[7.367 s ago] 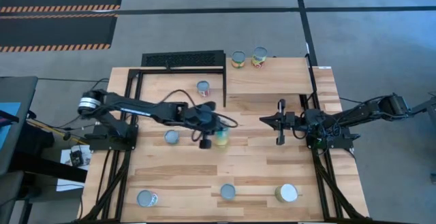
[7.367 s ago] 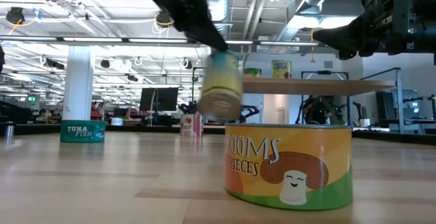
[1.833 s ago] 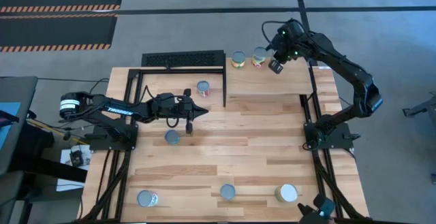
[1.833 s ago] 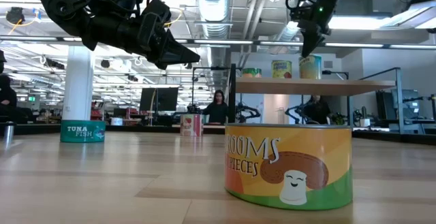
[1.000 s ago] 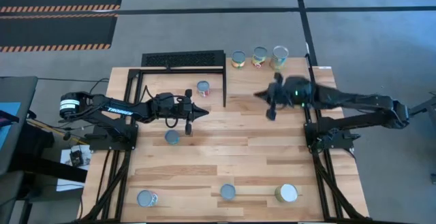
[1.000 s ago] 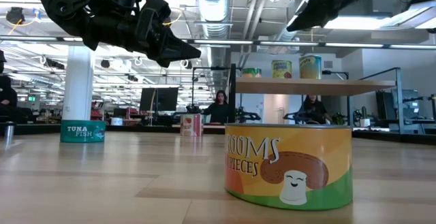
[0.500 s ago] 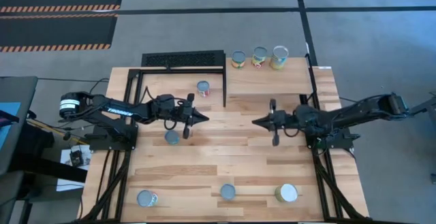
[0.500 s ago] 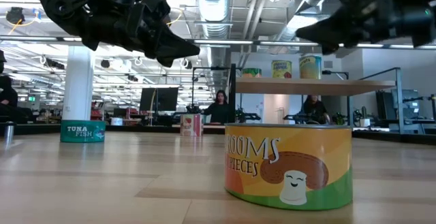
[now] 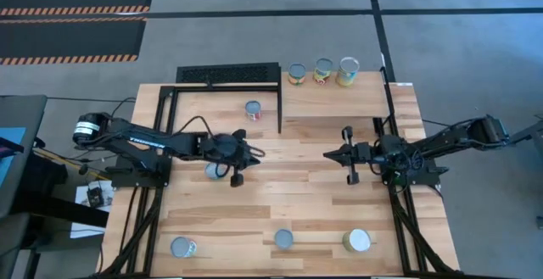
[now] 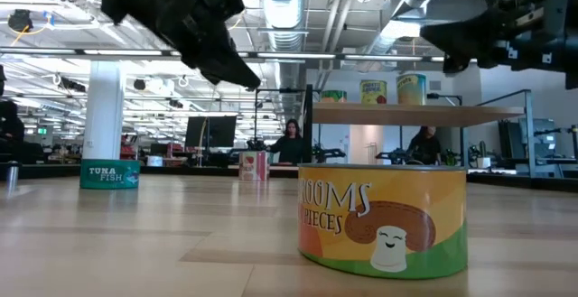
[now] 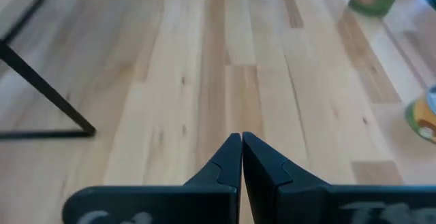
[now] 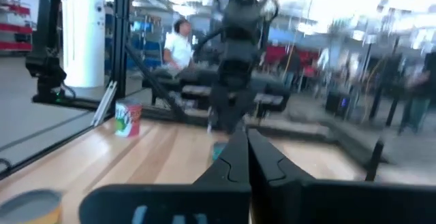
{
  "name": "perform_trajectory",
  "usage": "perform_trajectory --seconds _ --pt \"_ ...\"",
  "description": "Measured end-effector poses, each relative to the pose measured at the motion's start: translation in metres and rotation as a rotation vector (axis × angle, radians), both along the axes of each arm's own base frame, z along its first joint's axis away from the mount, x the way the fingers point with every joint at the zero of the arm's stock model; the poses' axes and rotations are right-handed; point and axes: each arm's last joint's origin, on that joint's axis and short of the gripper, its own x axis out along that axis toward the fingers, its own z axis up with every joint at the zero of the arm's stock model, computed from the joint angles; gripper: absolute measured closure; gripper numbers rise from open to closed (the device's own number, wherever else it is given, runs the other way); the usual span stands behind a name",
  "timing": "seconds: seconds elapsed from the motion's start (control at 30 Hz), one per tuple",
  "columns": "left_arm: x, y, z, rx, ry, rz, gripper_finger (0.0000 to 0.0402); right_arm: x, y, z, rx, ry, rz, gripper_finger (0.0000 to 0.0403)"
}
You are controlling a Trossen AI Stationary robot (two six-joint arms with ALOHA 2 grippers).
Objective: Pick and place cans onto a shelf
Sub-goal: Put the canned tuna on the shelf
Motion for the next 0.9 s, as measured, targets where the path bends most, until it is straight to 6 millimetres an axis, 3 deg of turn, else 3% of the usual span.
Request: perform_trajectory --seconds 0.43,0.63,0.9 --pt "-0.025 -0.045 0.015 -0.049 0.400 0.265 0.0382 -0.001 -0.013 0.008 -0.095 -0.074 -0.006 0.0399" --pt "-0.047 -0.049 0.003 -0.050 0.568 0.430 0.0333 -0.001 -0.014 0.009 -0.098 -0.075 -0.011 0.0398" --pt "-0.058 -0.059 -0.007 -0.050 0.603 0.429 0.0247 -0.001 -0.014 0.010 -0.115 -0.093 -0.015 0.0398"
